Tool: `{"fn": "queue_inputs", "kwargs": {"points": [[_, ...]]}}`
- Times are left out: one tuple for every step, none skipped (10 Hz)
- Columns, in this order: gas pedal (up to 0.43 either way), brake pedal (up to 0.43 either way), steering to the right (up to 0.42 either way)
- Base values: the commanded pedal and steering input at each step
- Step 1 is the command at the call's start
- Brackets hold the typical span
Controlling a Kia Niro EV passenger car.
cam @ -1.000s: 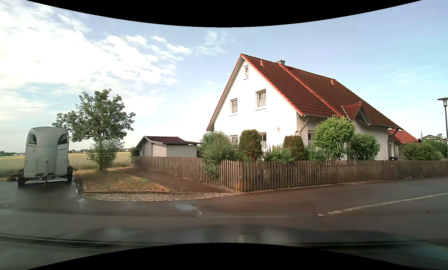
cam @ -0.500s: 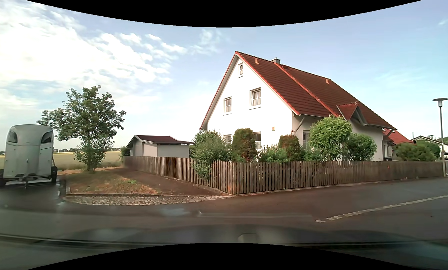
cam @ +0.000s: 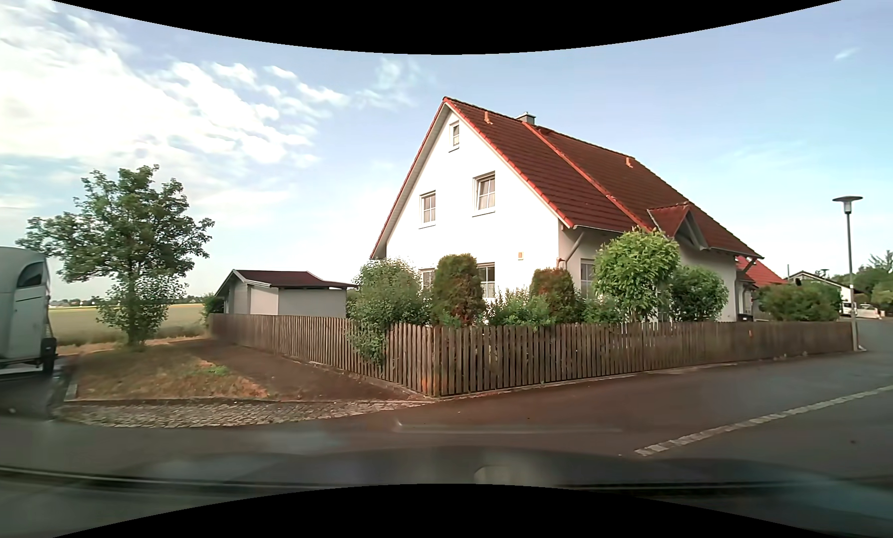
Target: Follow the waypoints while adhering to traffic rules and regulations
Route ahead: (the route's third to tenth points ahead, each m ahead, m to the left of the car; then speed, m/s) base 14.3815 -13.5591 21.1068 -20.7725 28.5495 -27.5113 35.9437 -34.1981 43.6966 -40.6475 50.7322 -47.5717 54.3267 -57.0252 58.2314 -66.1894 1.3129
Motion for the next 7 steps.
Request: {"fn": "queue_inputs", "kwargs": {"points": [[0.118,0.0,0.489],[0.118,0.0,0.52],[0.118,0.0,0.546],[0.118,0.0,0.569],[0.118,0.0,0.58],[0.118,0.0,0.581],[0.11,0.0,0.581]]}}
